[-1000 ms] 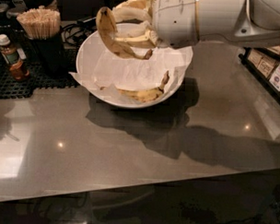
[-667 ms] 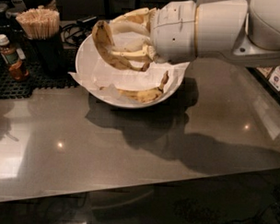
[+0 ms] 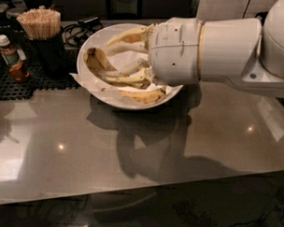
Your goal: Pick banana from white bowl
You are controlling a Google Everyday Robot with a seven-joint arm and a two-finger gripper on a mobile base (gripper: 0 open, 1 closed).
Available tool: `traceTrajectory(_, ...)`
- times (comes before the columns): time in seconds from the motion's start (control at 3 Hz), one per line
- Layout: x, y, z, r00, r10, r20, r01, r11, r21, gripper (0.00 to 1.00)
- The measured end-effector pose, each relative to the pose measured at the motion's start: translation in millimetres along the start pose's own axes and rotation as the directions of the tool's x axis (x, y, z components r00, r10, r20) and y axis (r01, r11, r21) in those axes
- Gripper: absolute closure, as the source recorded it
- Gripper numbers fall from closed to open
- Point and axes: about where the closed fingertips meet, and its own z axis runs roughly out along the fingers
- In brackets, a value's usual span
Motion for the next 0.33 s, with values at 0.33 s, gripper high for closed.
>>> traceTrajectory(0.33,0.0,0.0,0.0,1.000,0.000,0.000,0.000,1.0000,0.000,1.00)
